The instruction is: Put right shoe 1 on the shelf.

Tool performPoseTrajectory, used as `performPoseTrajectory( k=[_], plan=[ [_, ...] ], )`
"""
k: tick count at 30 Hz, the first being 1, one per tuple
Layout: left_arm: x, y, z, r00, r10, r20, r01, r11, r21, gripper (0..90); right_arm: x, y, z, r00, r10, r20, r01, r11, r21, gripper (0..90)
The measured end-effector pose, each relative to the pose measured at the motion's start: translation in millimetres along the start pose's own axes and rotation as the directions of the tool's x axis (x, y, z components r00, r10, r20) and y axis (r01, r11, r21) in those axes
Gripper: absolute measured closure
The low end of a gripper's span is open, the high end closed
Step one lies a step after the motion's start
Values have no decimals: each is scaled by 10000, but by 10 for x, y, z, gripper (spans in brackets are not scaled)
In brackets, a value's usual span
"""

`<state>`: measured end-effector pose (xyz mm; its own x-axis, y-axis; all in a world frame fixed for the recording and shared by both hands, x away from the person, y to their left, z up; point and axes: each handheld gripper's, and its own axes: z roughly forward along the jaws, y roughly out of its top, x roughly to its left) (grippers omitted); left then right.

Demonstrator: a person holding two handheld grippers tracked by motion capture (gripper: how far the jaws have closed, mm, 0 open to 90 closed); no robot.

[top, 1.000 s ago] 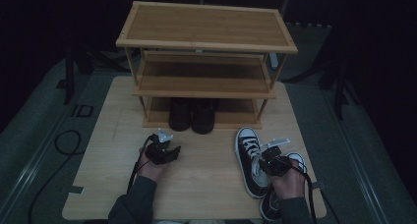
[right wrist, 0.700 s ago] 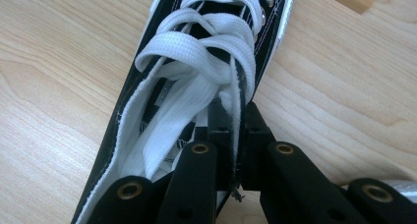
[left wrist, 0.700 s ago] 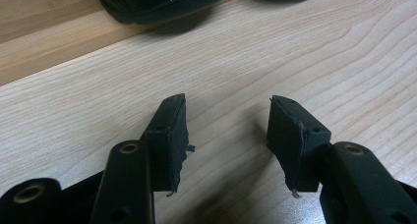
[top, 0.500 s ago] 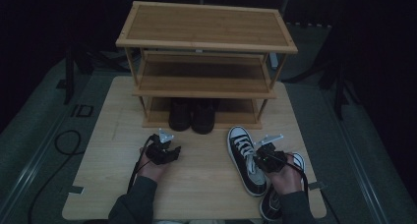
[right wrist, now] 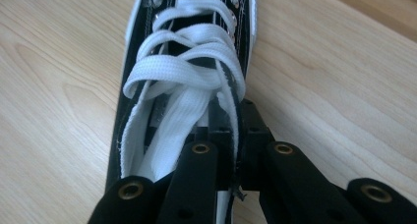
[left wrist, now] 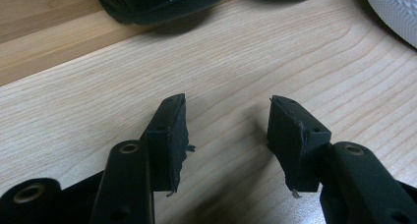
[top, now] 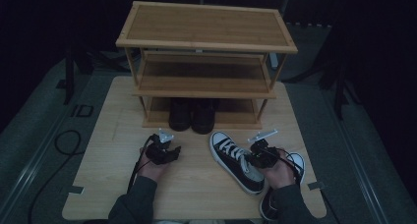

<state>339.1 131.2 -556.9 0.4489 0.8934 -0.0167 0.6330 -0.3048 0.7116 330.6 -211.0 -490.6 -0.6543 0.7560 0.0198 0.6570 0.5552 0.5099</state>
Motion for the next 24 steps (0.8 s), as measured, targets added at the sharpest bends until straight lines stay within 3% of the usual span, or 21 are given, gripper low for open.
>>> performPoseTrajectory(
  k=[10, 14, 24],
  plan=[
    [-1, 0, 0, 10000, -5, -2, 5, 10000, -5, 497, -13, 22, 54, 9991, -423, 96, 415, 9969, 673, 851],
    [1, 0, 0, 10000, -8, 14, 8, 10000, -3, 497, 40, 62, 135, 9961, -719, 517, 648, 9897, 1276, 838],
    [6, 3, 5, 10000, -31, 49, 32, 10000, -31, 497, -12, 91, 121, 9991, -331, 249, 303, 9939, 1061, 876]
  ],
)
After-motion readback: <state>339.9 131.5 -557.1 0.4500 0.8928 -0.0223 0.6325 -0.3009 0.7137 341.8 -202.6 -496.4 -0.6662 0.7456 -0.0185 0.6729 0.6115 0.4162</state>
